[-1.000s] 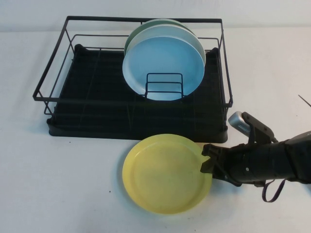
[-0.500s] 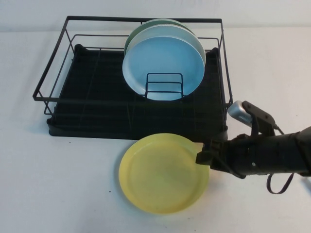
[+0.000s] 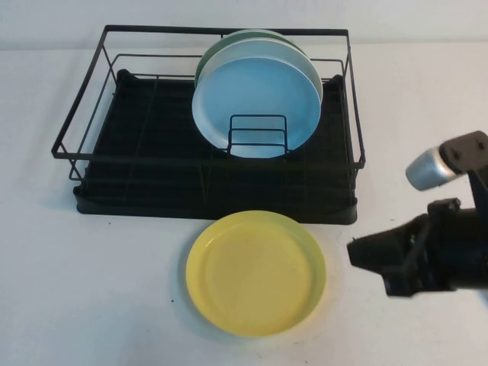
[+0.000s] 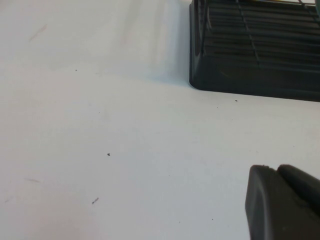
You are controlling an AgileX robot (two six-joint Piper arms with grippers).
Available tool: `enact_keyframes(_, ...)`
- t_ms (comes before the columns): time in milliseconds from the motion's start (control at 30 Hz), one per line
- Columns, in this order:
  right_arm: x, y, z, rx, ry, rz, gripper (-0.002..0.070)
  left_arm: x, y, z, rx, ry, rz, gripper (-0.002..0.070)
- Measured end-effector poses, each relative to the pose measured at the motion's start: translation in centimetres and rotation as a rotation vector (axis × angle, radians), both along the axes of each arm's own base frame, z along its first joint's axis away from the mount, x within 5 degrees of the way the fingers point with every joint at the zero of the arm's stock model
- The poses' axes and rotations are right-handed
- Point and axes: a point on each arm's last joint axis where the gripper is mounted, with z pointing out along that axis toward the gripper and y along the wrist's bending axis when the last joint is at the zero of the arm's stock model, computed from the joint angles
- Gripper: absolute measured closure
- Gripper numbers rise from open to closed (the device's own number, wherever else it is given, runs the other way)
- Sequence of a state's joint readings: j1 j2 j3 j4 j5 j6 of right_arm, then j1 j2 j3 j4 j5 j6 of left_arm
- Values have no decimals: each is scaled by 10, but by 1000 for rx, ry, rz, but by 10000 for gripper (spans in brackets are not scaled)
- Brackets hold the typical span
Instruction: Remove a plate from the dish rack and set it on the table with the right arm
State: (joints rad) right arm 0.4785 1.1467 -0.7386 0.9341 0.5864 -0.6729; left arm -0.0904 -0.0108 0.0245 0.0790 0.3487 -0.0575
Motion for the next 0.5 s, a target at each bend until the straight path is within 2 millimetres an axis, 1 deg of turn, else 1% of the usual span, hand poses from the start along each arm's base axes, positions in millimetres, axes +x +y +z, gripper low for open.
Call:
enact_keyframes(133, -25, -13, 10, -113, -77, 127, 693, 0, 0, 0, 0, 0, 0, 679)
enact_keyframes(233, -36, -22, 14, -168, -93, 132, 694, 0, 0, 0, 0, 0, 0, 679)
enact_keyframes(367, -35, -34, 11, -270, -106, 89, 694, 0, 0, 0, 0, 0, 0, 679)
enact_keyframes(500, -29, -45, 9, -323, -111, 34, 694, 0, 0, 0, 0, 0, 0, 679)
